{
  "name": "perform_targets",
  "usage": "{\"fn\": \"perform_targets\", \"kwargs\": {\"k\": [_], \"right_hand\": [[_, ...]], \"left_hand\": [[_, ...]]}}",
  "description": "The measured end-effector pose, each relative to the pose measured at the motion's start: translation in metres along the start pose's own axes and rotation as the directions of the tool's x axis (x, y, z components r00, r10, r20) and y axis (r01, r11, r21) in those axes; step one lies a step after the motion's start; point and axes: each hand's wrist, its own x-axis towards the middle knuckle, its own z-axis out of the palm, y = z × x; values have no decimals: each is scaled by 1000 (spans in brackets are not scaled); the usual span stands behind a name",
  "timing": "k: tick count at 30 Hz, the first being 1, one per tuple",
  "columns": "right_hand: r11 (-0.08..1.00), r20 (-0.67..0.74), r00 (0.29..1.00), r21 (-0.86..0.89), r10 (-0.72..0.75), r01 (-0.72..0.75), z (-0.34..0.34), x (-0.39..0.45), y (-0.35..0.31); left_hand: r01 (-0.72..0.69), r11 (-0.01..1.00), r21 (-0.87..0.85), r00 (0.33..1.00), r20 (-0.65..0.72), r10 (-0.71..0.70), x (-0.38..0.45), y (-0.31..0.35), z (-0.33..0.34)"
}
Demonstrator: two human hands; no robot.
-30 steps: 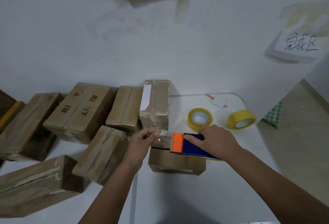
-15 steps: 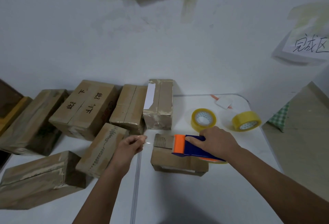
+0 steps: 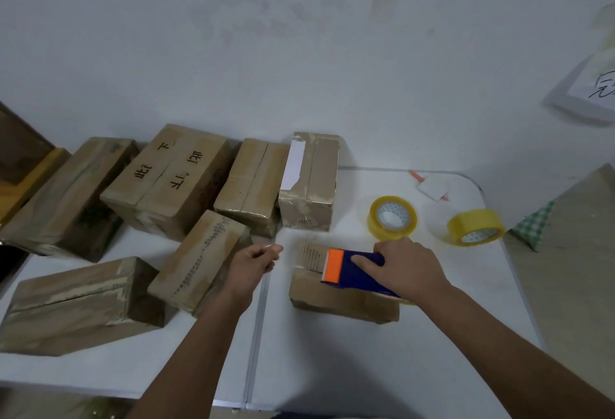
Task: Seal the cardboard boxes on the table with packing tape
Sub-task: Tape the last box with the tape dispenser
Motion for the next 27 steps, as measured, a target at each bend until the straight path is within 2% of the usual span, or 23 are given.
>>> {"fn": "perform_targets", "kwargs": {"k": [8,14,18,20,23,27], "right_hand": [[998,25,998,-43,57,-56,4,6,-14],[995,77,995,-84,66,-59,2,9,-22],[992,93,994,-120,53,-41,1,10,-31],[990,86,995,-137,50,-38,1,11,-34],[989,91,994,-140,63,-50,1,13,-35],[988,82,994,-144,75,-63,2,14,-35]], "left_hand": [[47,999,-17,999,10,-46,20,-21,1],[91,993,-79,993,85,-85,22,-39,8],[114,990,-84,978,186,-97,23,-50,21],[111,990,-90,981,169,-95,23,-56,30],[104,995,-7,989,105,-103,21,-61,40],[225,971,78,973,40,-229,26,-66,46]]}}
